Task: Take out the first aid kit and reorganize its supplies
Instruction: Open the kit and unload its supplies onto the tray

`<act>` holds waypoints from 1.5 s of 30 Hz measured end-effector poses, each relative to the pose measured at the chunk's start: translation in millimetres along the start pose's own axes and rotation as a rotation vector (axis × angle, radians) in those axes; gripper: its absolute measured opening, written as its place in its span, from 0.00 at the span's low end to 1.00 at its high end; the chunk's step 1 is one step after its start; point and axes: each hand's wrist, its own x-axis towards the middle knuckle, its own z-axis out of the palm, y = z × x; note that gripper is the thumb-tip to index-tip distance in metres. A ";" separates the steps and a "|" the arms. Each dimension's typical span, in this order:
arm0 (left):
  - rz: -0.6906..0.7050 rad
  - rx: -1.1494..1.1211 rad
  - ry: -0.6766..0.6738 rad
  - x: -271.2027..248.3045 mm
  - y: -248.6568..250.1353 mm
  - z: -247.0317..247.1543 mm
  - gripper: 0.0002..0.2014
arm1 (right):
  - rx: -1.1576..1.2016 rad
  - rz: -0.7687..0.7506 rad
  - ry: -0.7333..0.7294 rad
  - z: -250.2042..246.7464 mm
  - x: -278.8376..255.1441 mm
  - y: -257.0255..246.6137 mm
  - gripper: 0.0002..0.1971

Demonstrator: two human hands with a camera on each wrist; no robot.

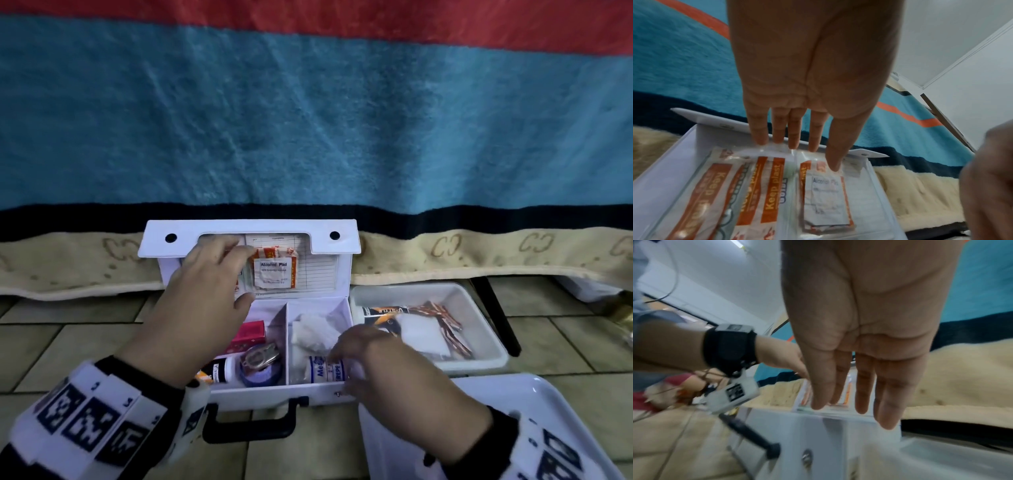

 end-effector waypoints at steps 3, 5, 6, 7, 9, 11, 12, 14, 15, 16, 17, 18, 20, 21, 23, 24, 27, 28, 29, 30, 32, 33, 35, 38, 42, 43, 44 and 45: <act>0.013 0.000 0.004 -8.2 8.0 3.4 0.24 | -0.024 0.115 0.067 -9.7 -3.4 23.3 0.21; 0.050 -0.008 0.010 -13.0 17.2 7.8 0.20 | -0.117 0.193 0.014 -10.1 -5.6 33.5 0.22; 0.073 -0.017 0.004 -15.3 23.0 10.5 0.18 | -0.159 0.222 -0.033 -6.6 -5.7 35.2 0.22; 0.096 -0.030 -0.006 -18.1 29.1 13.9 0.16 | -0.204 0.241 -0.067 -1.7 -4.9 34.6 0.23; 0.137 -0.060 -0.046 -25.3 41.9 21.8 0.13 | -0.291 0.240 -0.050 8.1 -1.5 31.3 0.19; 0.182 -0.078 -0.085 -32.2 53.4 30.8 0.11 | -0.347 0.230 0.000 14.4 2.8 28.9 0.14; 0.199 -0.082 -0.122 -34.8 59.5 34.0 0.09 | -0.347 0.219 0.007 15.4 4.1 28.2 0.14; 0.220 -0.084 -0.224 -37.3 69.2 38.9 0.10 | -0.355 0.170 0.001 14.7 6.4 30.0 0.14; 0.230 -0.072 -0.270 -37.1 71.3 39.9 0.11 | -0.355 0.143 -0.006 12.0 6.4 32.1 0.14; 0.241 -0.052 -0.315 -35.8 72.8 39.3 0.12 | -0.316 0.116 -0.003 6.5 5.6 35.3 0.13; 0.256 -0.035 -0.352 -34.1 73.9 38.3 0.12 | -0.263 0.090 -0.009 -0.1 4.6 39.4 0.13; 0.275 -0.031 -0.374 -32.1 75.5 37.7 0.12 | -0.208 0.071 -0.015 -7.6 3.0 43.7 0.13; 0.329 -0.045 -0.403 -28.9 78.6 41.3 0.12 | -0.145 0.057 -0.022 -25.2 1.0 53.3 0.13; 0.365 -0.049 -0.426 -28.0 80.6 45.5 0.13 | -0.099 0.062 -0.018 -33.3 0.4 57.3 0.14; 0.450 -0.025 -0.510 -27.9 86.4 57.0 0.16 | -0.029 0.080 0.012 -47.8 -3.0 63.3 0.15; 0.487 0.007 -0.548 -28.3 89.7 62.4 0.16 | -0.025 0.089 0.041 -55.1 -5.8 65.0 0.16; 0.497 0.086 -0.563 -28.3 95.2 71.1 0.14 | -0.006 0.142 0.151 -79.9 -23.3 68.2 0.16; 0.482 0.104 -0.565 -27.7 97.7 70.1 0.14 | -0.015 0.156 0.186 -88.3 -30.9 70.5 0.16; 0.472 0.124 -0.565 -27.5 101.1 68.5 0.14 | -0.034 0.153 0.230 -96.2 -39.7 73.5 0.14; 0.470 0.154 -0.558 -27.6 106.4 66.2 0.14 | -0.064 0.152 0.288 -103.4 -48.5 77.8 0.12; 0.479 0.245 -0.546 -28.7 121.2 63.0 0.13 | -0.117 0.149 0.445 -114.4 -66.3 89.1 0.09; 0.476 0.283 -0.544 -30.0 130.3 64.0 0.15 | -0.127 0.153 0.523 -117.4 -73.5 95.5 0.10; 0.455 0.315 -0.545 -33.2 151.3 69.0 0.19 | -0.092 0.200 0.665 -117.5 -86.9 110.0 0.07; 0.398 0.313 -0.566 -31.8 177.1 79.4 0.21 | 0.036 0.325 0.861 -109.9 -102.7 139.9 0.04; 0.349 0.311 -0.547 -21.6 184.1 93.3 0.20 | 0.281 0.568 1.007 -93.9 -123.4 176.4 0.17; 0.349 0.298 -0.529 -19.3 183.8 94.2 0.20 | 0.362 0.619 1.025 -88.0 -125.8 181.3 0.21; 0.349 0.275 -0.514 -17.2 183.1 93.6 0.20 | 0.464 0.642 1.052 -81.7 -127.1 186.5 0.22; 0.343 0.242 -0.498 -15.3 182.4 91.5 0.19 | 0.564 0.671 1.073 -77.9 -127.4 186.2 0.19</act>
